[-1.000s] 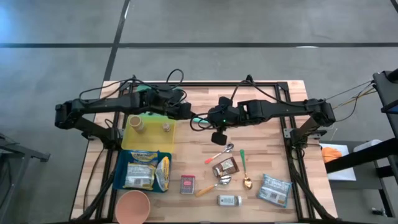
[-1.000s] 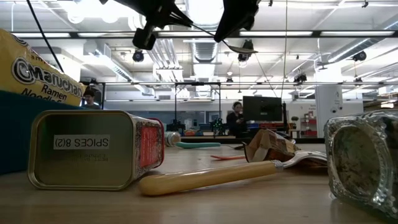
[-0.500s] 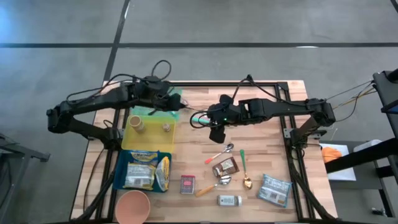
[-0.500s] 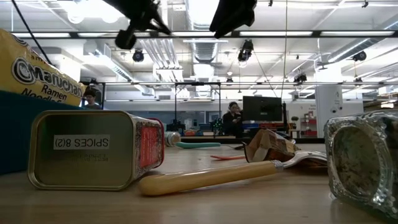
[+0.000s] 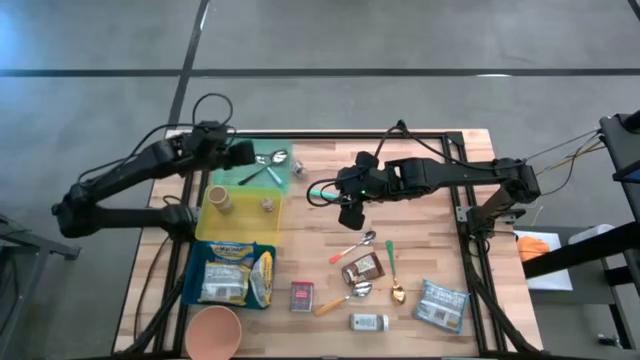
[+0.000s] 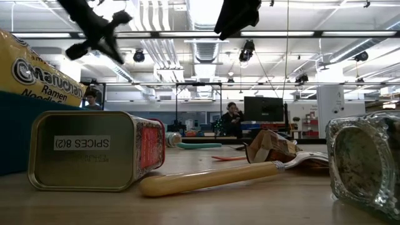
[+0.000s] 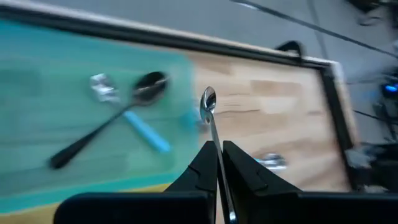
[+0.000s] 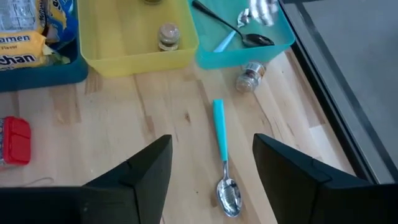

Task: Pick & Place Food Item
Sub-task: Put the silver spoon into the green bin

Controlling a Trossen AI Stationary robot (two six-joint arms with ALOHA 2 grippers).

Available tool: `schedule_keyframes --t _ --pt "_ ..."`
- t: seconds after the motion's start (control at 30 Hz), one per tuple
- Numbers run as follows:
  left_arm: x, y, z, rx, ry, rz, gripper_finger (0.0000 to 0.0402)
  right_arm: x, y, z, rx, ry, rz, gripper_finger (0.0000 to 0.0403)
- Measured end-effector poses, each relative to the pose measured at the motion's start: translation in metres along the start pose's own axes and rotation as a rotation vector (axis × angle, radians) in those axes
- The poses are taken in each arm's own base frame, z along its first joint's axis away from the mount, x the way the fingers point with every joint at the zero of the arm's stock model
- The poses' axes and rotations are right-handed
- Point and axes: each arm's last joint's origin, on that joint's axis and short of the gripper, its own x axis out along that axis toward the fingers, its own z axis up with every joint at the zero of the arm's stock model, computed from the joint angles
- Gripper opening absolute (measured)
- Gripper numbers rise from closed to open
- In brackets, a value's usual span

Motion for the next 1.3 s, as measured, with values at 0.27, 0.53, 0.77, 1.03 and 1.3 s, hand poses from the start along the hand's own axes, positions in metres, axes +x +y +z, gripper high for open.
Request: schedule_keyframes --t 0.27,0.53,0.77,1.03,1.3 --pt "0.030 0.043 -0.021 -0.138 -0.051 0.009 0.0010 0.000 0.000 0.000 0.000 0.000 0.001 0.0224" --pt "0.055 0.071 -0.027 -0.197 0.069 0.052 0.0010 0.000 0.000 0.000 0.006 0.002 0.008 0.0224" --pt "0.059 0.079 -0.009 -0.177 0.081 0.053 0.0010 0.000 0.000 0.000 0.018 0.003 0.011 0.0224" --pt "0.077 0.088 0.007 -0.168 0.206 0.068 0.0010 0.000 0.001 -0.001 0.021 0.007 0.024 0.0224" --pt "0.088 0.080 0.023 -0.099 0.297 0.118 0.0010 0.000 0.002 -0.003 0.016 0.028 0.036 0.0224"
